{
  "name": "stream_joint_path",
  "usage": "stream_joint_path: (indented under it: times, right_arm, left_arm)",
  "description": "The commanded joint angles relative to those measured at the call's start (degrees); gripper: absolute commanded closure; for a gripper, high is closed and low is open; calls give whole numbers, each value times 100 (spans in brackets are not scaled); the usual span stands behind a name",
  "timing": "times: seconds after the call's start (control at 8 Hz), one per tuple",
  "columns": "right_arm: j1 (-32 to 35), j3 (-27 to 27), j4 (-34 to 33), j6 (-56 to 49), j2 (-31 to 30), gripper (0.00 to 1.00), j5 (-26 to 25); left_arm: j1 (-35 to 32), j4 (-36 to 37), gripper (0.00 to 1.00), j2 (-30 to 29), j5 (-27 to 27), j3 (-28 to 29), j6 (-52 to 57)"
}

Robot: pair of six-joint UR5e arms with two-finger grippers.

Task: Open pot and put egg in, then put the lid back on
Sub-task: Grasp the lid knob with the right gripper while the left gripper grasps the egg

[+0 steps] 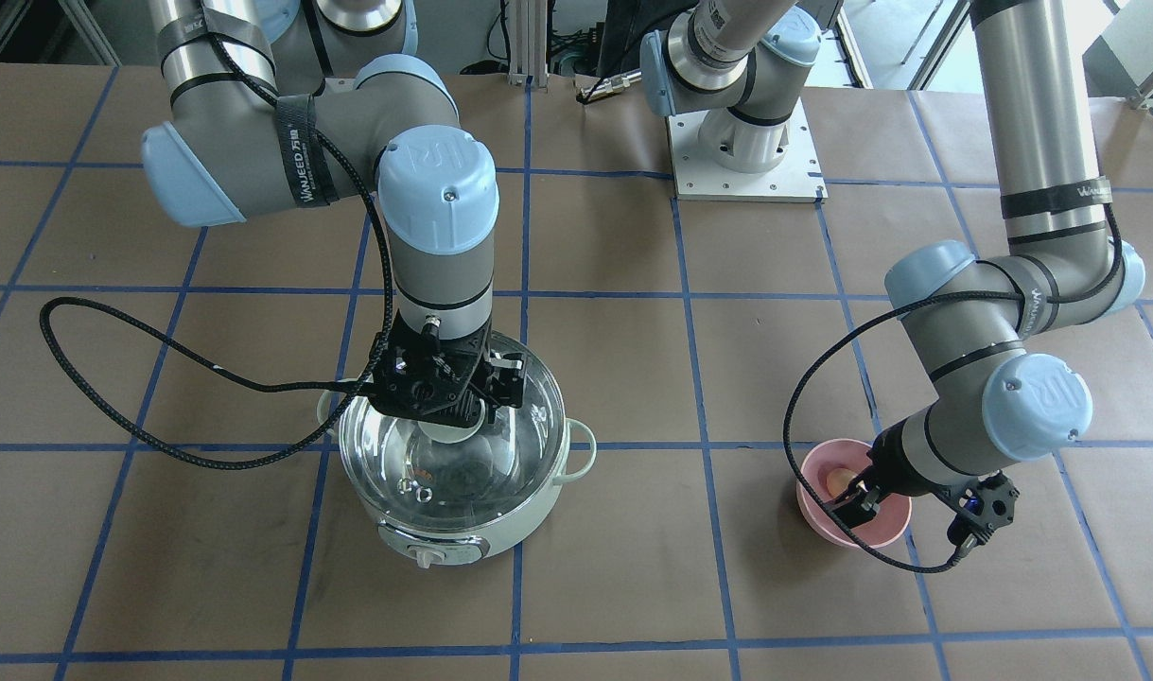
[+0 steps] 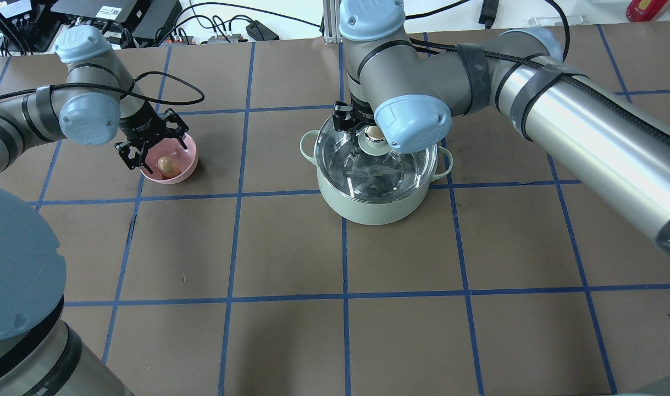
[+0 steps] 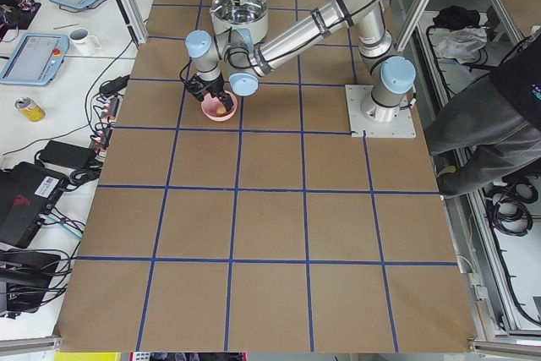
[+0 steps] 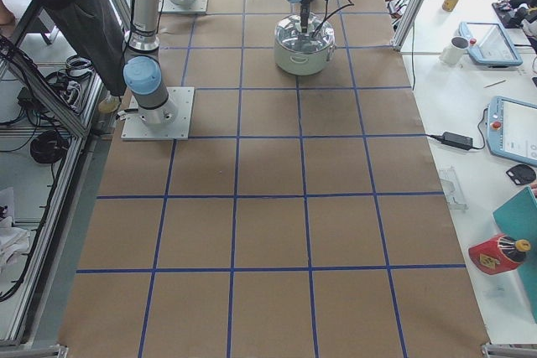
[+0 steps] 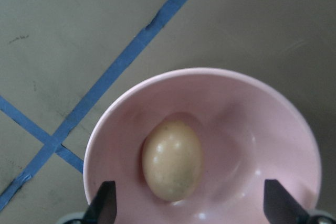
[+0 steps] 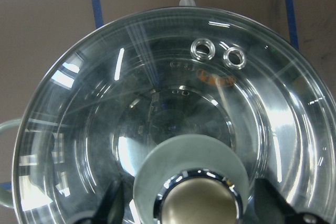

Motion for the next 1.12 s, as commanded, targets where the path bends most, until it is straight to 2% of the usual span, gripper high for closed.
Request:
stream_joint_path:
  times: [0.0,0.25,0.62,0.75,0.88,1.0]
  right_arm:
    - [-35,-71,-10,-30,-45,86,47]
    - [-61,-123,-45,-48,-54,100,195]
    - [-183,-220,-10,-467,-237,100,240]
    - [-411,-220,77,-817,-473,100,327]
    - [-700,-220,321,-1456,-719,100,380]
    - [-999,-220,515,-1776,-930,100,381]
  left_arm:
    - [-1,15,5,-94,-16,-25,-9]
    - [-1,146,7,-244,-16,-25,0]
    - [-1,173,7,-296,-7,-16,0]
    - [-1,208,13,-297,-16,-16,0]
    - [-1,209,26,-297,-34,-16,-9]
    - [-1,209,45,-305,-51,-16,-9]
